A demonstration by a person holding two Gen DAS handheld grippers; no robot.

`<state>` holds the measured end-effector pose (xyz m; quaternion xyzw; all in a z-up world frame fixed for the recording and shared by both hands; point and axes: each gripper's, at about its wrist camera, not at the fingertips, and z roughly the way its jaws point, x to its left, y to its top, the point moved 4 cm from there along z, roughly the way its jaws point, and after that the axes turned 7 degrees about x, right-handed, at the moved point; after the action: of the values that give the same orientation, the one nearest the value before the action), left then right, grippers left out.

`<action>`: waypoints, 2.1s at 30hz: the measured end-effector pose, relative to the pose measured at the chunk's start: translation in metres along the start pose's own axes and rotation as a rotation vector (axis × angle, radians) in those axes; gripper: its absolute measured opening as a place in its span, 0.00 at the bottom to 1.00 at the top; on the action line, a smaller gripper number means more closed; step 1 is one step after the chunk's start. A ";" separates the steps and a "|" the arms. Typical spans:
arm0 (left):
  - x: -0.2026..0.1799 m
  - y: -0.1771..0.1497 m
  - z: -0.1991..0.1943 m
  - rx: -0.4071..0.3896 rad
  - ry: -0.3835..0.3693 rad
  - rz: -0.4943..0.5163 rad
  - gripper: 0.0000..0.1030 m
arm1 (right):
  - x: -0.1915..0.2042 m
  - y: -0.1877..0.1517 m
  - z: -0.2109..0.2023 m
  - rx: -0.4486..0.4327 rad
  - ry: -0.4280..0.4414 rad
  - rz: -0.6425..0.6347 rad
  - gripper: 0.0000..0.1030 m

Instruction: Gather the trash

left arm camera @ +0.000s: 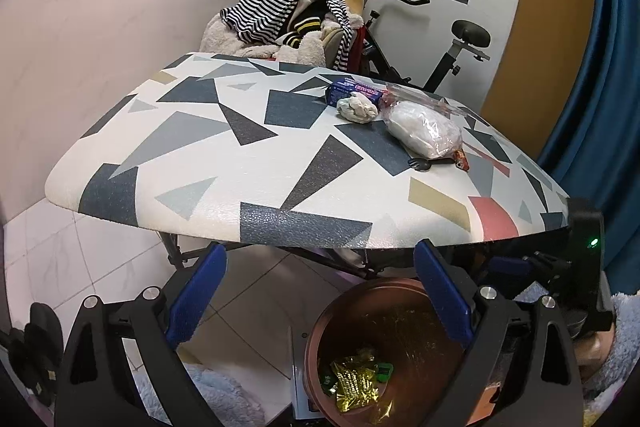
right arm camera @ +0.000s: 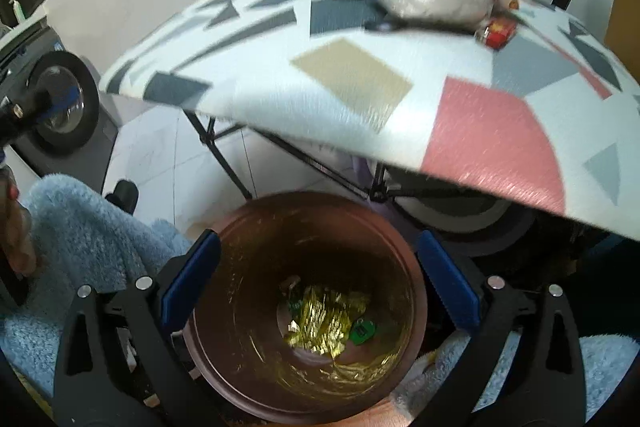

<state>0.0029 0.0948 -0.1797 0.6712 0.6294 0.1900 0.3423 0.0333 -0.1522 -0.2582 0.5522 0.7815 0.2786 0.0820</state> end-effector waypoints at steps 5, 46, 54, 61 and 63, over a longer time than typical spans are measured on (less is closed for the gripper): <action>-0.001 0.000 0.000 0.001 0.002 0.004 0.90 | -0.003 0.007 -0.017 -0.084 -0.012 0.001 0.94; -0.037 0.096 0.044 0.049 -0.174 -0.023 0.90 | -0.132 0.143 -0.011 0.006 -0.157 -0.404 0.94; -0.033 0.100 0.076 0.106 -0.205 -0.073 0.89 | -0.143 0.163 0.029 0.118 -0.122 -0.467 0.94; -0.037 0.104 0.091 0.129 -0.222 -0.073 0.89 | -0.149 0.173 0.046 0.155 -0.042 -0.445 0.91; -0.040 0.104 0.094 0.133 -0.229 -0.073 0.88 | -0.149 0.174 0.047 0.168 0.014 -0.427 0.82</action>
<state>0.1363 0.0383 -0.1650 0.6863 0.6216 0.0571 0.3733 0.2519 -0.2312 -0.2324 0.3770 0.9017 0.1927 0.0873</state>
